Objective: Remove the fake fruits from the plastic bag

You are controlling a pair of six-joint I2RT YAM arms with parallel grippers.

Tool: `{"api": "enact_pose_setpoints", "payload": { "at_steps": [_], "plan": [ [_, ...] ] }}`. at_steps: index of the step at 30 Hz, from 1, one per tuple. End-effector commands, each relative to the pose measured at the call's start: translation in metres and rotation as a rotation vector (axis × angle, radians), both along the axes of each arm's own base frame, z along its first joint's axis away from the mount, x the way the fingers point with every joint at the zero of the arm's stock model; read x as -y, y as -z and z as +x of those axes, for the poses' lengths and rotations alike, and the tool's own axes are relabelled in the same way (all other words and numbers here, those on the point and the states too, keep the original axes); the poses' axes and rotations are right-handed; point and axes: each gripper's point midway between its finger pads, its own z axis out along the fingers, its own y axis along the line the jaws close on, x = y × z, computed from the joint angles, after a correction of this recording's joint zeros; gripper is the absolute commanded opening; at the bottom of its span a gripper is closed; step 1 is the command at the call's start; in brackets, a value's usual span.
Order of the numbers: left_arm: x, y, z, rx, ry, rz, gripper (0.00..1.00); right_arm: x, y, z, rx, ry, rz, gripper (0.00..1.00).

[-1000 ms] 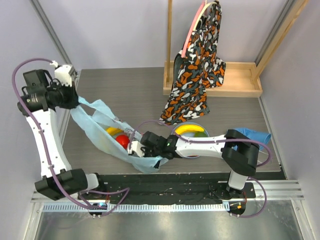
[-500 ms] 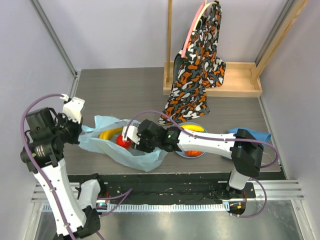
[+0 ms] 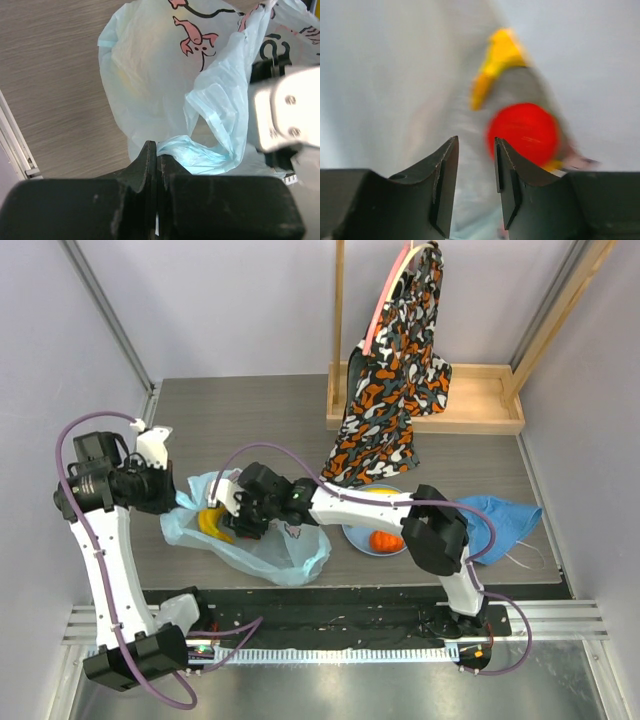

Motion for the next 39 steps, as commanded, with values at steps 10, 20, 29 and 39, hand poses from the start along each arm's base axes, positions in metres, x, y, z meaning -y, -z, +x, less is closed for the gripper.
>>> {"api": "enact_pose_setpoints", "payload": {
  "at_steps": [10,20,29,39],
  "plan": [
    [-0.008,0.030,-0.022,-0.128,-0.054,0.034,0.00,-0.016,-0.034,0.030,0.128,0.092,0.118,0.61],
    [0.002,0.033,-0.033,-0.129,0.003,0.016,0.00,-0.005,0.042,0.069,0.214,0.233,-0.086,0.85],
    [0.008,0.031,-0.035,-0.112,0.006,-0.009,0.00,0.002,0.048,0.054,0.168,0.178,-0.132,0.61],
    [0.012,0.029,-0.017,-0.080,0.016,-0.057,0.00,0.043,-0.156,0.022,0.071,-0.018,0.288,0.49]
  ]
}}
